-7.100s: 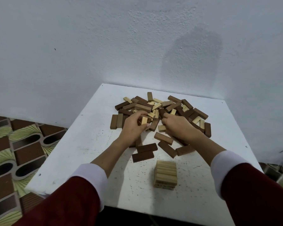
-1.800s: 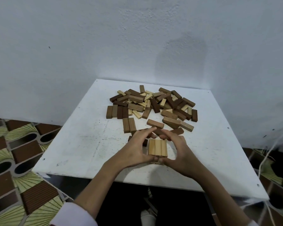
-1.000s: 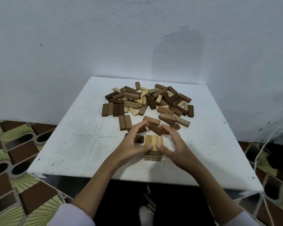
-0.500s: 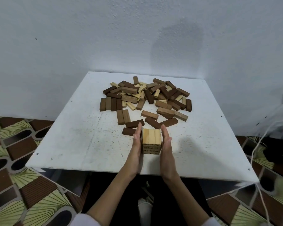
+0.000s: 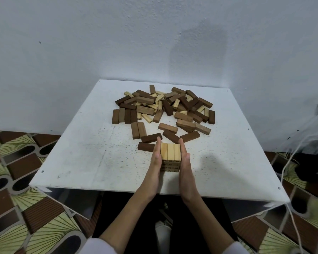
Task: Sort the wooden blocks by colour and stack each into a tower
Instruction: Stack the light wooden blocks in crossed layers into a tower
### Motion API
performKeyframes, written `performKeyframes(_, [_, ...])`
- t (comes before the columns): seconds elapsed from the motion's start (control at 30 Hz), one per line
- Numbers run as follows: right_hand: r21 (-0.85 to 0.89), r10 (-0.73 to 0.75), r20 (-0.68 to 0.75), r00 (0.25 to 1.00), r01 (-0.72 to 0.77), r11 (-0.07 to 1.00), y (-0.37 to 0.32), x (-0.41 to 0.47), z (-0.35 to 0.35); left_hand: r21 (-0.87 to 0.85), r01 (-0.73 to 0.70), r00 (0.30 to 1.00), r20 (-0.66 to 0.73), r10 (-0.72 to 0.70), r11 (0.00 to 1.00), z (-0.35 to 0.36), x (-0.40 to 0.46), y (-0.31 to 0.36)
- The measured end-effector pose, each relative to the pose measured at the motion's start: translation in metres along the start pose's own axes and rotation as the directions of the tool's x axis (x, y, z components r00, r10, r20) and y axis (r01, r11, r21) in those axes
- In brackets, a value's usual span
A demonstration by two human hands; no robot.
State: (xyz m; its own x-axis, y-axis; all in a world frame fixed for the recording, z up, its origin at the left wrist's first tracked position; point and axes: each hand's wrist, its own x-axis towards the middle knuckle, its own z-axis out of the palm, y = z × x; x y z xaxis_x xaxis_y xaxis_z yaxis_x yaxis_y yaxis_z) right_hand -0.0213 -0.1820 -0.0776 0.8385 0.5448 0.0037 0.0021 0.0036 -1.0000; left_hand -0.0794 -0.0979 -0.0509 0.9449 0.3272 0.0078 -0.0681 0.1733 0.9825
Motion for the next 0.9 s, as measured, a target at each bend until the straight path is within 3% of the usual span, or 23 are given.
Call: performKeyframes(0.9, [-0.031,-0.017,-0.031,0.999,0.016,0.999,0.0038,0.0005,0.0008,0.017,0.012,1.0,0.008,-0.013,1.0,-0.0015,-0.0009,-0.0059])
